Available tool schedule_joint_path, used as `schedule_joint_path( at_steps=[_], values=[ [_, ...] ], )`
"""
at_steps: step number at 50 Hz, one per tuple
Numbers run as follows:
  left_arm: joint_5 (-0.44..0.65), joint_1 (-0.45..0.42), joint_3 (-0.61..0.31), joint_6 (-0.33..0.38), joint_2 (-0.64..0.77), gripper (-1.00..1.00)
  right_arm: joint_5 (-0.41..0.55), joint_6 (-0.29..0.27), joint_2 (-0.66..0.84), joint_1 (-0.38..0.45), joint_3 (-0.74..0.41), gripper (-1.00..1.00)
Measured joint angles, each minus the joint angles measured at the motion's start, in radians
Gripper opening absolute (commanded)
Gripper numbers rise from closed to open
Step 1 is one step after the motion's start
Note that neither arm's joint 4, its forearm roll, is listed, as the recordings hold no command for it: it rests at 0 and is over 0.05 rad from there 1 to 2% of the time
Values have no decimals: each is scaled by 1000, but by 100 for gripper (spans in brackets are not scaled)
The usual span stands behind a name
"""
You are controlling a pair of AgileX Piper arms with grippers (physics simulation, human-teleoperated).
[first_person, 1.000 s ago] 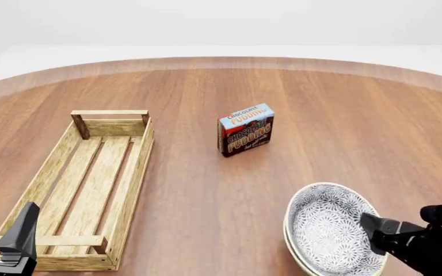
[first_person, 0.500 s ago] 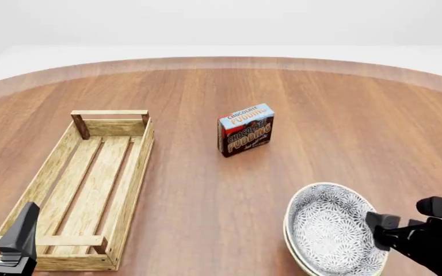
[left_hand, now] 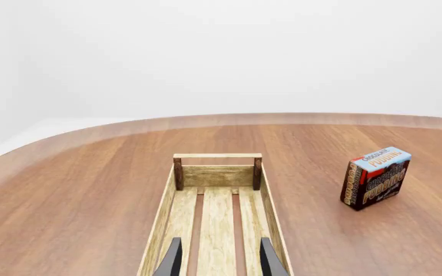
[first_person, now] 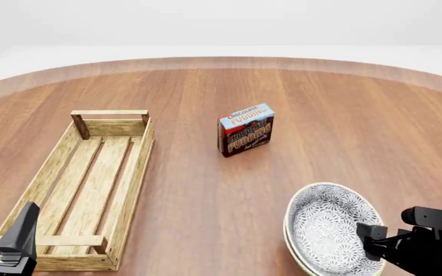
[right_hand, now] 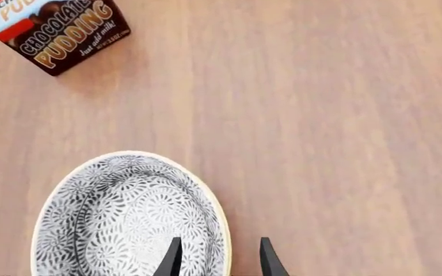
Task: Stack the left bowl on the right bowl and place them in the tray.
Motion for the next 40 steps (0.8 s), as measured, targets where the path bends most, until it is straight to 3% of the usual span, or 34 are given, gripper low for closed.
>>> schedule_joint_path(
  at_steps=[24,25,40],
  values=[
    [0,0,0,0,0,100,-194,35,127,22,94,100],
    [0,0,0,0,0,100,-199,36,130,23,97,-100],
    [0,0,0,0,0,100,-145,28,68,24,82,-100]
  ],
)
